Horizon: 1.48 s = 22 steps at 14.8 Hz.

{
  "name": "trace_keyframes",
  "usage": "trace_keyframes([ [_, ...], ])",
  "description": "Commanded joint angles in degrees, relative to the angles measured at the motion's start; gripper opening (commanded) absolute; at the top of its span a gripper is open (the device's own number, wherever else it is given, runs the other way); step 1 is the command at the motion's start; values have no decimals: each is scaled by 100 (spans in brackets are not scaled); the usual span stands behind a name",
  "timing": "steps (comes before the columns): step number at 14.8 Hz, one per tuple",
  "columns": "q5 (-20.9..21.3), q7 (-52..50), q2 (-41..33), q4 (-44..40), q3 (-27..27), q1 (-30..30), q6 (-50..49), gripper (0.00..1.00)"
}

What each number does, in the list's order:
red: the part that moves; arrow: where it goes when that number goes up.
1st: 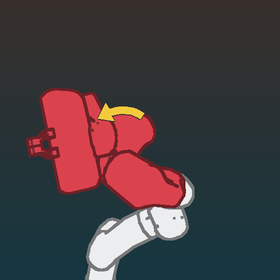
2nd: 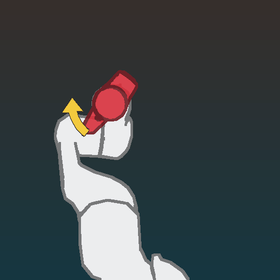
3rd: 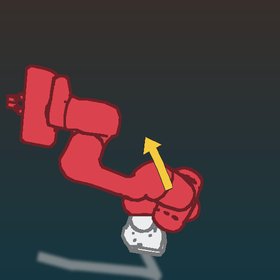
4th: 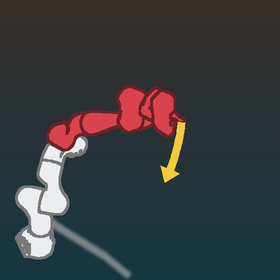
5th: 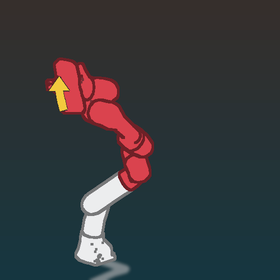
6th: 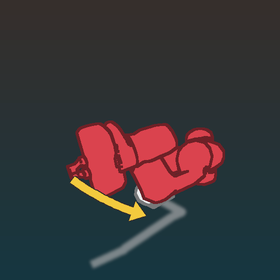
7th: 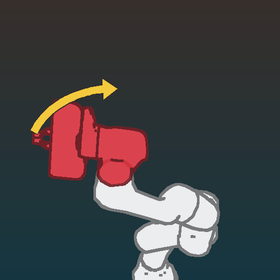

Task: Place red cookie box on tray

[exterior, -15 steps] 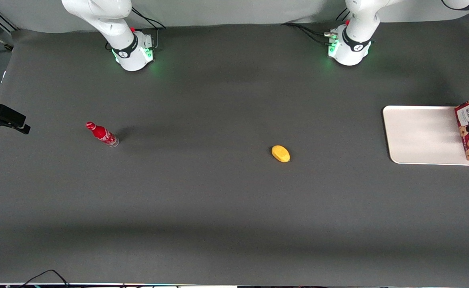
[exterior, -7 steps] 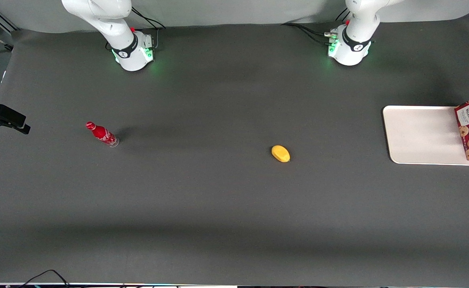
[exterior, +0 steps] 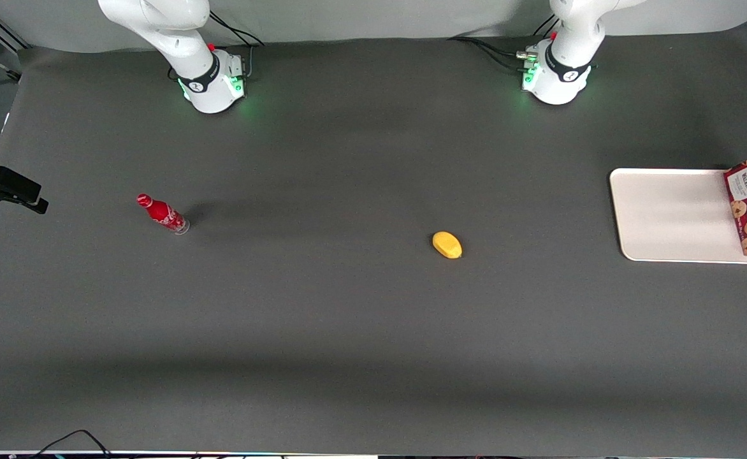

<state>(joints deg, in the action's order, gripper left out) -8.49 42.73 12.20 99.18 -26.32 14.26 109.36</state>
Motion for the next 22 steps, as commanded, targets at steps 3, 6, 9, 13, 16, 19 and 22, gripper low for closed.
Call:
trace_keyframes([
  [3, 357, -1273, -779, -469, 653, -511, -1047, 100],
  [6, 567, -2238, -1096, -478, 1355, -687, -1319, 100],
  [9, 751, -3417, -1299, -470, 2050, -880, -1487, 100],
  [13, 1156, -4401, -1492, -364, 3025, -1039, -1522, 100],
  [16, 1244, -4949, -1554, -233, 3571, -1057, -1664, 100],
  [19, 1227, -4914, -1554, -171, 3678, -1057, -1575, 100],
  [22, 1139, -4879, -1642, -197, 3617, -1039, -1514, 100],
])
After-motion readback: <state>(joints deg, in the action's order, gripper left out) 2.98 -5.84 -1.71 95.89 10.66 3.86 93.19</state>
